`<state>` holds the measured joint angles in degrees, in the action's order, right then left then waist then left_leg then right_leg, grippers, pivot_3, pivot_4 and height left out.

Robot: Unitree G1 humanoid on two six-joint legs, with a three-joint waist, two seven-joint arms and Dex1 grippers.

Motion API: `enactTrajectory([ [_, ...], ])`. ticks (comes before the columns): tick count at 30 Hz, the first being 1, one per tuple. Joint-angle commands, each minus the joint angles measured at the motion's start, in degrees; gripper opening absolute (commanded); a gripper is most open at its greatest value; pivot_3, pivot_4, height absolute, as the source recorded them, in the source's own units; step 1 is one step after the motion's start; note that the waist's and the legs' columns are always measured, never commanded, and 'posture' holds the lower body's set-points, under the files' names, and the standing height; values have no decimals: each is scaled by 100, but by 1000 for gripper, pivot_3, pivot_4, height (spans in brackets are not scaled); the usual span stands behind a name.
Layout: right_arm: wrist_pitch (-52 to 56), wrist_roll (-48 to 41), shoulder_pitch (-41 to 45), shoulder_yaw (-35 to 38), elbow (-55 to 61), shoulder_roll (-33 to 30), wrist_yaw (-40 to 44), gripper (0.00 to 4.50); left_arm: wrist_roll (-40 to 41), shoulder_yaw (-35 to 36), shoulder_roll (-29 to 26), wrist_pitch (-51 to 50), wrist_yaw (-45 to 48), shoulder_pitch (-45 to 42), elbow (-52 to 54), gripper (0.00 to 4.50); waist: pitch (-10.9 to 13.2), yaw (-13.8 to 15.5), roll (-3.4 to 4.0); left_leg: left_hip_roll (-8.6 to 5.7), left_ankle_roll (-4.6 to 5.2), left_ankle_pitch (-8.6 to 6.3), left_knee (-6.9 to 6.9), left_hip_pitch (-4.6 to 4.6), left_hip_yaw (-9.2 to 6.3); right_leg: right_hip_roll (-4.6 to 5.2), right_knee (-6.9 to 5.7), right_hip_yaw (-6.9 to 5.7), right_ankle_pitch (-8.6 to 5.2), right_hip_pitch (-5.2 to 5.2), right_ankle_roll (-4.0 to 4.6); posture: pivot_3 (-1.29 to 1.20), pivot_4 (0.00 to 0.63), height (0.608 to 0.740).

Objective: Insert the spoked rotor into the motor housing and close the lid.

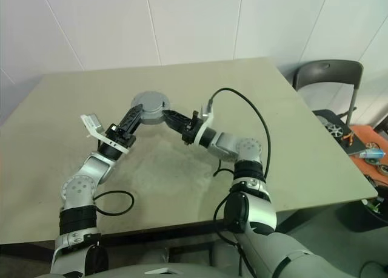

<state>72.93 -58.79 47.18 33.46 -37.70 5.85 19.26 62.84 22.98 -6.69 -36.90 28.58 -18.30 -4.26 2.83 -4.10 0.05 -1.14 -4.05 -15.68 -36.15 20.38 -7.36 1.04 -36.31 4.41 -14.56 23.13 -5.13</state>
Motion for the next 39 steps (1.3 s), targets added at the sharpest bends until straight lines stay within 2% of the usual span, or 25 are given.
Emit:
enactTrajectory([
  [1, 116, -242, 78, -116, 289, 51, 226, 1209, 29, 30, -65, 53, 11, -107, 160, 2614, 0, 0, 0, 0, 0, 0, 0, 0, 0, 0, 0, 0, 0, 0, 0, 0, 0, 740],
  [14, 456, -37, -132, -806, 620, -26, 550, 1209, -169, -275, -52, -46, -51, -60, 149, 2609, 0, 1, 0, 0, 0, 0, 0, 0, 0, -1, 1, 0, 0, 0, 0, 0, 0, 740],
  [26, 428, 129, -180, -994, 733, -57, 761, 1209, -338, -441, -12, -116, 58, -13, 100, 2609, 0, 6, 0, 0, 0, 0, -1, 0, 0, -3, 1, 1, 0, -1, 0, 0, 0, 740],
  [28, 427, 151, -183, -1011, 738, -59, 786, 1209, -355, -463, -1, -128, 89, -5, 90, 2306, 0, 3, 0, 0, 0, 0, 0, 0, 0, -3, 1, 1, 0, 0, 0, 0, 0, 740],
  [30, 430, 186, -185, -1021, 744, -55, 810, 1209, -381, -527, 14, -140, 191, 36, 127, 2199, 0, -1, 0, 0, 0, 0, 0, 0, 0, -3, 2, 2, -1, 0, 0, 0, 0, 740],
  [39, 396, 287, -145, -1051, 694, -65, 908, 1209, -376, -525, 51, -138, 267, 24, 72, 2195, 0, 6, 0, 0, 0, 0, -1, 0, 0, -3, 2, 2, -1, 0, 0, 0, 0, 740],
])
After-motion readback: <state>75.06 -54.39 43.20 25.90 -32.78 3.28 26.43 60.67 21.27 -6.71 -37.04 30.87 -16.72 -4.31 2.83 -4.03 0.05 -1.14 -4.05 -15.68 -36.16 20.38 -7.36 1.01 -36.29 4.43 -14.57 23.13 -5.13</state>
